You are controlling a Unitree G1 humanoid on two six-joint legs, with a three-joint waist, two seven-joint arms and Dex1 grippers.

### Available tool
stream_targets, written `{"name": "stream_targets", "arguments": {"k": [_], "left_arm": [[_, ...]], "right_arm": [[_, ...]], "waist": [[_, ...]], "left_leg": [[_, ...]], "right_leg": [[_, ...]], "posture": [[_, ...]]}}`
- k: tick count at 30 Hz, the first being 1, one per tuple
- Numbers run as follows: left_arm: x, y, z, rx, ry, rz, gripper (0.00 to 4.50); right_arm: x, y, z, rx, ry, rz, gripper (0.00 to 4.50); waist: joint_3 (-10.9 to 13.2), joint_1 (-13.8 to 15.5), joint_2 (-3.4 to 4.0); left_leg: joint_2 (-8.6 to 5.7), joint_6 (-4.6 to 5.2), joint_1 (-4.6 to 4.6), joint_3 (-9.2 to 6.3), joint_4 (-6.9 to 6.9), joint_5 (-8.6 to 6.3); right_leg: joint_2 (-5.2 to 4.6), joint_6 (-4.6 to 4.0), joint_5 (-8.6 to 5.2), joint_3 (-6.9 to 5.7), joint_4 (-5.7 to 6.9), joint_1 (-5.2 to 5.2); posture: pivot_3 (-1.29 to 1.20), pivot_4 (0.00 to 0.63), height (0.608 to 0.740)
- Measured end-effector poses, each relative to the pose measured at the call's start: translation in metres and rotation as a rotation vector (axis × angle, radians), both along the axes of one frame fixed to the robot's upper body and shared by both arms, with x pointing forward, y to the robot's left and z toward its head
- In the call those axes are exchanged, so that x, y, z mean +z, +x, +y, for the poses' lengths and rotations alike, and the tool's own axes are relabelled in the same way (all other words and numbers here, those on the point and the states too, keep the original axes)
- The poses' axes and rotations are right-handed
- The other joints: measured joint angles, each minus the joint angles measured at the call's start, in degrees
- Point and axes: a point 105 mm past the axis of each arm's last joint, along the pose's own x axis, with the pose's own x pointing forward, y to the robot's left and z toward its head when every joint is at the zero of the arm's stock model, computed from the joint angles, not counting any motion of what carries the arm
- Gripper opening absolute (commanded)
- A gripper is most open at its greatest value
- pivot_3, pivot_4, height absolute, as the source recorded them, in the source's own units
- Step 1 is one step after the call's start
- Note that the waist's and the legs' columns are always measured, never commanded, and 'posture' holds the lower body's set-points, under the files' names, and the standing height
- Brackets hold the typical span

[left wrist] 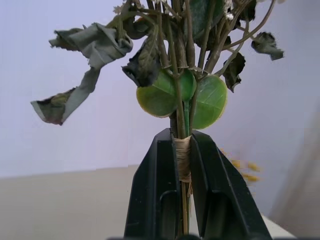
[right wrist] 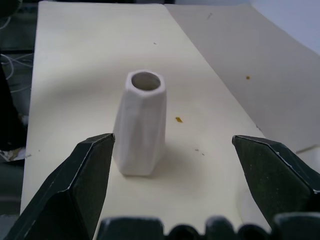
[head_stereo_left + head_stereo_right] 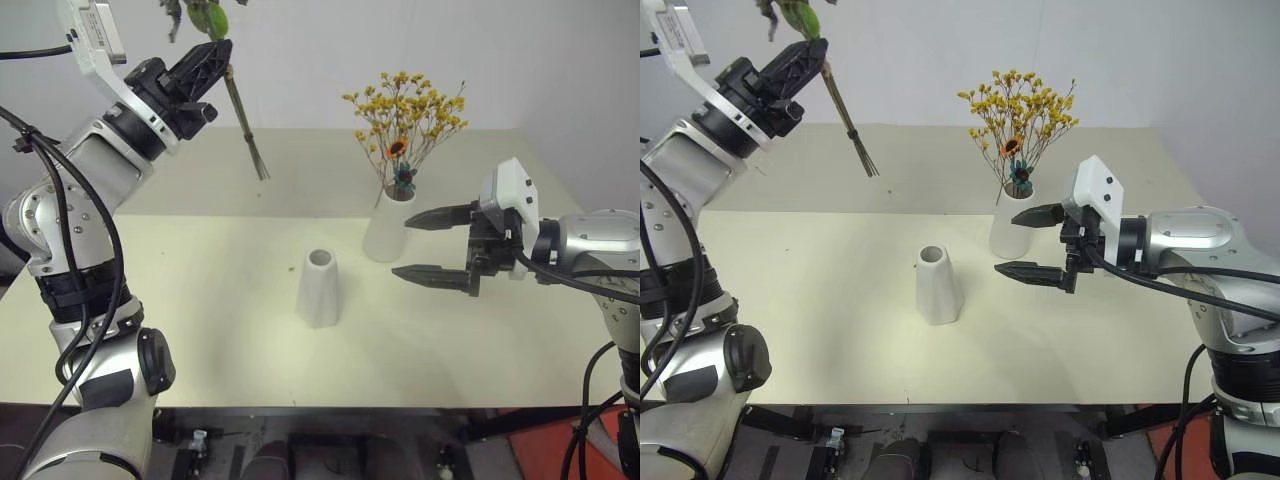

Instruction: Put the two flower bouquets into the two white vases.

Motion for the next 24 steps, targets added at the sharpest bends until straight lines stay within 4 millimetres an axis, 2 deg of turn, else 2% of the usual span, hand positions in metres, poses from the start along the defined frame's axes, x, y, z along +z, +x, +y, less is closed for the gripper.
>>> {"name": "stream_targets", "arguments": {"k": [4,9,16,24], "left_arm": [[0.004,-0.008,-0.012,-0.164,0.014,-0.062,0.11],[-0.009,-0.013,-0.024,-0.356,0.037,-0.099,0.11],[-0.033,-0.015,-0.041,-0.506,0.157,-0.142,0.11],[-0.047,-0.013,-0.053,-0.57,0.173,-0.144,0.11]], "right_arm": [[-0.004,0.001,-0.002,-0.019,-0.001,0.01,4.5],[-0.006,0.001,-0.004,-0.04,-0.005,0.008,4.5],[-0.011,0.001,-0.005,-0.06,-0.008,0.017,4.5],[-0.013,0.001,-0.006,-0.084,-0.007,0.01,4.5]], "waist": [[0.0,-0.1,0.0],[0.0,0.0,0.0],[0.0,0.0,0.0],[0.0,0.0,0.0]], "left_leg": [[0.0,0.01,0.01,0.01,0.01,0.0],[0.01,0.01,0.01,0.01,0.01,0.0],[0.01,0.04,-0.01,0.0,0.01,-0.01],[0.03,0.05,-0.01,0.0,0.03,-0.01]], "right_leg": [[0.0,0.33,-0.2,0.0,0.0,0.01],[0.0,0.34,-0.21,0.0,0.0,0.01],[0.0,0.34,-0.21,0.0,-0.02,0.01],[0.0,0.35,-0.22,0.01,-0.01,0.01]], "posture": [[0.0,0.15,0.74],[0.0,0.15,0.74],[0.0,0.15,0.74],[0.0,0.15,0.74]]}}
